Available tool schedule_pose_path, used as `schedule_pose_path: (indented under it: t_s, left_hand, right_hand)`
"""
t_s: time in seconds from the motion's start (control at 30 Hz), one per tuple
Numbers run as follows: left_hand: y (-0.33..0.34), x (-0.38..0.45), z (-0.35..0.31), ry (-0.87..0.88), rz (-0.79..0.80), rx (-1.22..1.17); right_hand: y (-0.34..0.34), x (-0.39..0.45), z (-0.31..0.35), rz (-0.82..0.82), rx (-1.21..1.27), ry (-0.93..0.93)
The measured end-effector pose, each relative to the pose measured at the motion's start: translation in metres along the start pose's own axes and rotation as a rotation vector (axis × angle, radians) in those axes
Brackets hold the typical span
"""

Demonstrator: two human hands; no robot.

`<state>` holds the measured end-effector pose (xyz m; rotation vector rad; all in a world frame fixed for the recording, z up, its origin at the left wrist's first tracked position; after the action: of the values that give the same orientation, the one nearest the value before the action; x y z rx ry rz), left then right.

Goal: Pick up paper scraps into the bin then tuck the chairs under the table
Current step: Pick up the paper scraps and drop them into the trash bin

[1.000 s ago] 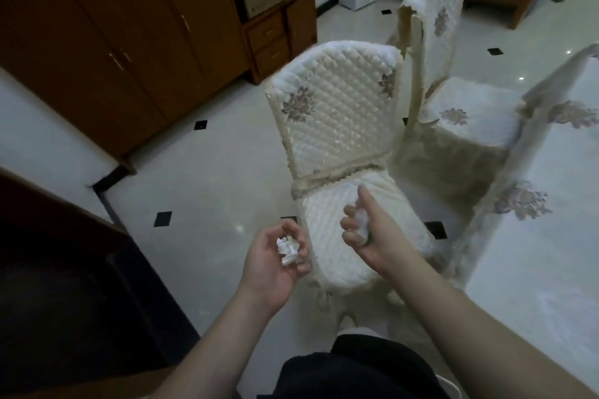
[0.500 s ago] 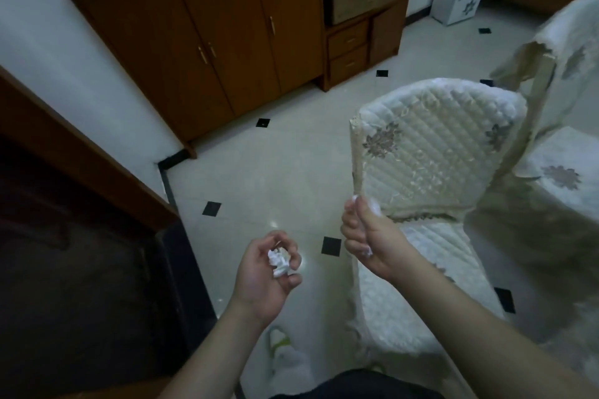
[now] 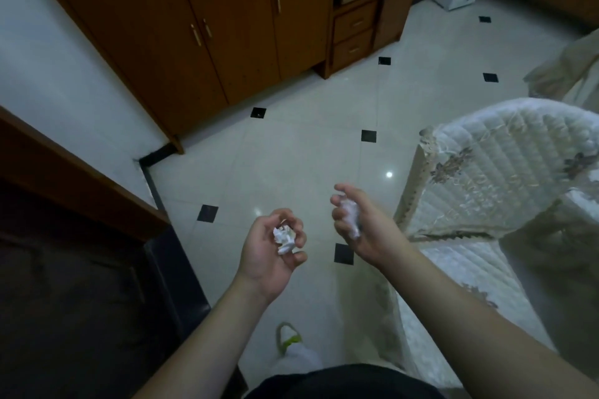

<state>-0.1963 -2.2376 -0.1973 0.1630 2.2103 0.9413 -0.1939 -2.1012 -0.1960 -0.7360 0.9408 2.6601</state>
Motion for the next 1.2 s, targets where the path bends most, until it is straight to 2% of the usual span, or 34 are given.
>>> schedule_pose_path:
  t_s: [0.17, 0.53, 0.73, 0.9, 1.0, 1.2]
  left_hand:
    - [0.0, 0.032, -0.049, -0.01, 0.027, 0.019]
    - [0.049, 0.144, -0.111, -0.023, 0.076, 0.06]
    - [0.111, 0.236, -0.164, 0.022, 0.05, 0.114]
    - [0.17, 0.296, -0.207, 0.049, 0.101, 0.108]
    - [0.186, 0.329, -0.22, 0.035, 0.091, 0.085]
    - [0.213, 0.412, -0.248, -0.02, 0.085, 0.084]
  right_hand:
    - [0.027, 0.037, 0.016, 0.001, 0.037, -0.052]
    - [0.015, 0.144, 0.077, -0.034, 0.342, -0.026]
    - [0.011, 0.23, 0.148, -0.062, 0.362, -0.025]
    - [0.015, 0.284, 0.218, -0.065, 0.363, -0.032]
    - [0.026, 0.313, 0.246, -0.051, 0.43, -0.031]
    - [0.036, 0.379, 0.29, -0.096, 0.397, -0.071]
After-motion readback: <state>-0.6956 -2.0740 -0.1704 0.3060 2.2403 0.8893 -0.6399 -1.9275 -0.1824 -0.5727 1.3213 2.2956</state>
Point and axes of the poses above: each hand's wrist, its own x-axis towards the middle knuckle, its own y-axis out of the palm, z = x × y, the point moved 9 cm from there along x, towards the middle knuckle, and after that the axes turned 10 degrees about -x, right-handed, at the moved point
